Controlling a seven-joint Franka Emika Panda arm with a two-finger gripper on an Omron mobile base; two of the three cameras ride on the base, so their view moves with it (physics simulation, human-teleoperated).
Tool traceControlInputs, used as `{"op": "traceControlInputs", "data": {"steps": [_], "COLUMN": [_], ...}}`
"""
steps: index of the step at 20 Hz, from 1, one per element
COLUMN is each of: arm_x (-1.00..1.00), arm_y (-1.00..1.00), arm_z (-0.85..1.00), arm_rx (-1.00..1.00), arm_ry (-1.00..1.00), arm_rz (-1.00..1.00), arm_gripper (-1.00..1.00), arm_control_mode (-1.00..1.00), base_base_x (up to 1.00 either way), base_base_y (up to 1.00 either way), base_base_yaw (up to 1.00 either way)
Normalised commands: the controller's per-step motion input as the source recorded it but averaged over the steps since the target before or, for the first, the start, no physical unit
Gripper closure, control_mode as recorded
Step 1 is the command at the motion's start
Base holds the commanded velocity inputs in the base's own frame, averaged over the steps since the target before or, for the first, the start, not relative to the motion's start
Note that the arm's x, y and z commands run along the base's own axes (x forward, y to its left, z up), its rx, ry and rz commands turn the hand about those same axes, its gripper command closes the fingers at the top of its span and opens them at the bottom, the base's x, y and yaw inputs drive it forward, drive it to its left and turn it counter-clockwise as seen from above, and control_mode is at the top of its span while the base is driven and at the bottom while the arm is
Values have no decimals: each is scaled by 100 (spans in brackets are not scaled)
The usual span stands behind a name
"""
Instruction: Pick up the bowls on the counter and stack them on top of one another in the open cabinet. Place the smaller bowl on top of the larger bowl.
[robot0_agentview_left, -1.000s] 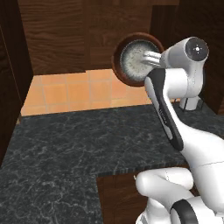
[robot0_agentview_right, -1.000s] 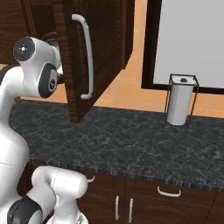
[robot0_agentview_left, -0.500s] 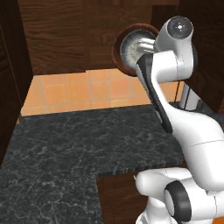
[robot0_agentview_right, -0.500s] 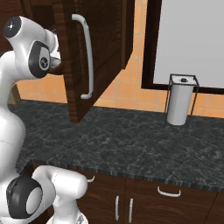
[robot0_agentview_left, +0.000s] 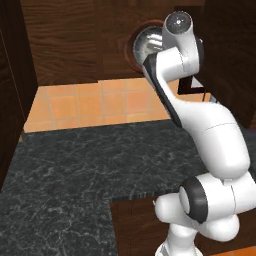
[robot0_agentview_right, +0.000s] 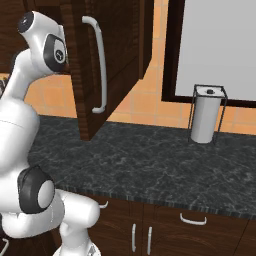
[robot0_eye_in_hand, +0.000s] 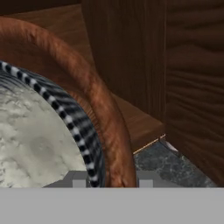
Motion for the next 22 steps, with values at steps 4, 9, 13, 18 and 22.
{"op": "traceControlInputs", "data": {"steps": [4,9,13,18,22], "arm_x": [80,72,56,48,9], "arm_y": [0,-1,0,0,0], "arm_z": [-13,-3,0,-21,-35], "arm_rx": [1,1,3,0,0], "arm_ry": [2,0,0,8,1], "arm_rz": [0,0,0,-1,-2], "arm_gripper": [100,100,100,100,100], "arm_control_mode": [-100,-100,-100,-100,-100], "base_base_x": [0,0,0,0,0], "base_base_y": [0,0,0,0,0], "base_base_yaw": [0,0,0,0,0]}}
